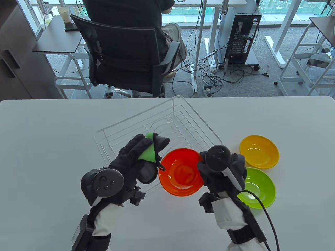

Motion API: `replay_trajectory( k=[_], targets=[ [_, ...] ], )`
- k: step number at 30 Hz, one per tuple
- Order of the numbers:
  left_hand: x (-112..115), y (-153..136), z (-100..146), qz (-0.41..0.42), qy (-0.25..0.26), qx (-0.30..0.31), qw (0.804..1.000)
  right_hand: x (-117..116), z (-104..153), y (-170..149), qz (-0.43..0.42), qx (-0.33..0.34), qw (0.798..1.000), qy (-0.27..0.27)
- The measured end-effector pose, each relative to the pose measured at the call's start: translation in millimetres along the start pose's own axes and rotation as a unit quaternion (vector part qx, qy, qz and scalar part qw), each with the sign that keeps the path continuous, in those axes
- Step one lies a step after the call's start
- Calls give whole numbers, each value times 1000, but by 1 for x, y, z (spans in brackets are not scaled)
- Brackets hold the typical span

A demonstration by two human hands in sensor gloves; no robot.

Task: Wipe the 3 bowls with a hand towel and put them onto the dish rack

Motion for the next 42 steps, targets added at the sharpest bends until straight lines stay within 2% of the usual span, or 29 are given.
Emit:
replay_trajectory(
  k=[6, 9, 13, 17, 22, 26, 28, 30, 32, 39, 42],
  targets=[
    [22, 4, 4, -52, -17, 20, 998, -12, 4, 17, -63, 4, 998, -19],
    [38, 10, 9, -100, -55, 45, 992, -15, 10, 21, -83, 17, 996, -36],
    [55, 18, 13, -178, -112, 67, 975, -15, 20, 32, -51, 44, 995, -74],
    [69, 20, 16, -208, -143, 66, 965, -17, 30, 46, -25, 78, 991, -109],
    [72, 16, 17, -203, -131, 47, 969, -26, 40, 61, -16, 103, 988, -116],
    [70, 14, 18, -180, -132, 41, 974, -32, 48, 69, -15, 132, 981, -142],
    [72, 13, 20, -125, -166, 56, 977, -31, 51, 71, -2, 142, 977, -160],
    [75, 11, 24, -21, -202, 58, 977, -30, 54, 73, 8, 154, 972, -177],
    [75, 10, 25, 9, -213, 66, 975, -28, 55, 72, 7, 160, 970, -185],
    [80, 22, 29, -12, -262, 104, 959, -20, 52, 65, 11, 156, 966, -206],
    [80, 26, 29, -55, -256, 106, 959, -19, 49, 61, 3, 154, 967, -203]
  ],
)
Point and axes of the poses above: the tracker on the back of each hand, its own y axis roughly to the thumb side, its own z axis roughly from the fingertips to the wrist, x = y × z, the point moved 3 cm from there along -z, roughly from the wrist to the fingertips, and after that the axes turned 2 degrees about x, right-handed, at the moved point
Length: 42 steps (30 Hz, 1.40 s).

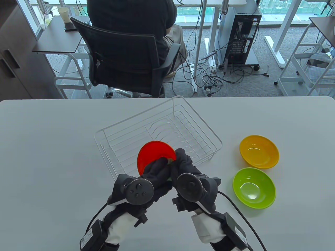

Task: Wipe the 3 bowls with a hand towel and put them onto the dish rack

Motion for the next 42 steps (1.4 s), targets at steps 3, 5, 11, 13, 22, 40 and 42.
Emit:
replay_trajectory(
  k=[3, 5, 11, 13, 22, 40, 42],
  targets=[
    [-1, 0, 0, -53, -3, -15, 998, -3, 0, 0, -4, 0, 1000, 7],
    [0, -2, 0, -96, -5, -30, 995, -5, 2, 3, 1, 7, 1000, 11],
    [0, -12, 2, -145, 8, -57, 988, -11, 6, 8, 7, 10, 1000, 23],
    [-2, -14, 3, -150, 20, -65, 986, -14, 7, 8, 1, 7, 999, 32],
    [-9, -15, 5, -165, 68, -75, 981, -23, 11, 17, -7, 14, 999, 51],
    [15, 14, -2, -78, -70, -20, 994, -9, -1, -12, -5, -17, 1000, 17],
    [19, 17, -3, -125, -99, -30, 987, -10, -1, -11, 3, -14, 1000, 17]
  ],
)
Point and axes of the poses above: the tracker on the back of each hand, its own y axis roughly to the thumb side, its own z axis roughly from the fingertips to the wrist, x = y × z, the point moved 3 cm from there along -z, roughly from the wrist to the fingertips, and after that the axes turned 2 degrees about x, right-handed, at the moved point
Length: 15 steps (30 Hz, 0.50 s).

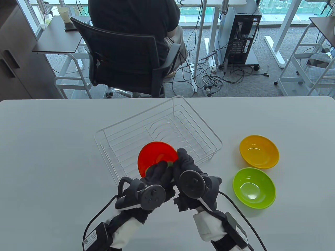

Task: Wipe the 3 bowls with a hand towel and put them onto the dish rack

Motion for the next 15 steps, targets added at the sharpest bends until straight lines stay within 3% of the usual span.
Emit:
replay_trajectory(
  k=[3, 7, 15],
  targets=[
    [5, 4, -2, -52, -42, -15, 998, 0, 0, 1, 11, 6, 1000, -3],
    [5, 2, -2, -69, -58, -30, 995, 0, 0, 2, 15, 8, 1000, -4],
    [-8, -8, 5, -120, 27, -35, 992, 4, -1, 1, 6, 0, 1000, -11]
  ],
)
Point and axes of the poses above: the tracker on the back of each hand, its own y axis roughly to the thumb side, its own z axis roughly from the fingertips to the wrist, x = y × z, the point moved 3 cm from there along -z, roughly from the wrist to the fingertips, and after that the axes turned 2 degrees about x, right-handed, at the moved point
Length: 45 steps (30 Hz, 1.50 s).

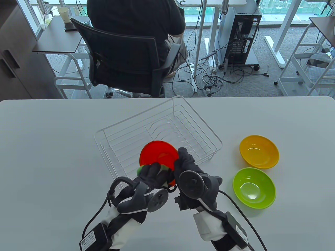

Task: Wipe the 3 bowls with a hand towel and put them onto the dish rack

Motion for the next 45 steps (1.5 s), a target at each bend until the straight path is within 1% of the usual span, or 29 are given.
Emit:
replay_trajectory(
  k=[3, 5, 7, 11, 14, 17, 20, 22, 25, 28, 31, 37, 41, 42, 45],
  targets=[
    [-6, -10, 4, 3, 48, -10, 999, 1, -1, -2, -4, -9, 1000, -1],
    [-10, -21, 8, 24, 81, -23, 996, 2, -2, -5, -9, -18, 1000, 1],
    [-13, -37, 12, 65, 102, -45, 992, 1, -4, -8, -2, -22, 1000, 0],
    [-12, -74, 23, 154, 134, -92, 975, -5, -11, -21, -1, -51, 999, 11],
    [-8, -99, 33, 205, 149, -125, 959, -13, -18, -30, 3, -80, 996, 31],
    [-2, -119, 42, 233, 153, -155, 948, -24, -27, -35, 15, -100, 994, 51],
    [4, -134, 51, 251, 156, -178, 939, -36, -36, -33, 28, -117, 990, 73],
    [10, -144, 56, 266, 156, -194, 931, -49, -44, -29, 34, -136, 985, 98],
    [17, -154, 62, 286, 154, -210, 922, -68, -55, -22, 38, -160, 976, 140],
    [24, -162, 65, 309, 150, -221, 913, -88, -66, -14, 56, -171, 967, 182],
    [27, -166, 66, 322, 150, -226, 907, -106, -73, -9, 62, -187, 957, 211],
    [29, -165, 66, 336, 146, -222, 904, -135, -82, 0, 42, -218, 945, 239],
    [29, -164, 65, 340, 143, -222, 903, -149, -83, 2, 29, -235, 937, 258],
    [30, -163, 64, 339, 141, -221, 903, -153, -82, 1, 23, -247, 931, 269],
    [31, -160, 62, 336, 132, -216, 907, -159, -81, -1, 16, -261, 924, 280]
  ],
)
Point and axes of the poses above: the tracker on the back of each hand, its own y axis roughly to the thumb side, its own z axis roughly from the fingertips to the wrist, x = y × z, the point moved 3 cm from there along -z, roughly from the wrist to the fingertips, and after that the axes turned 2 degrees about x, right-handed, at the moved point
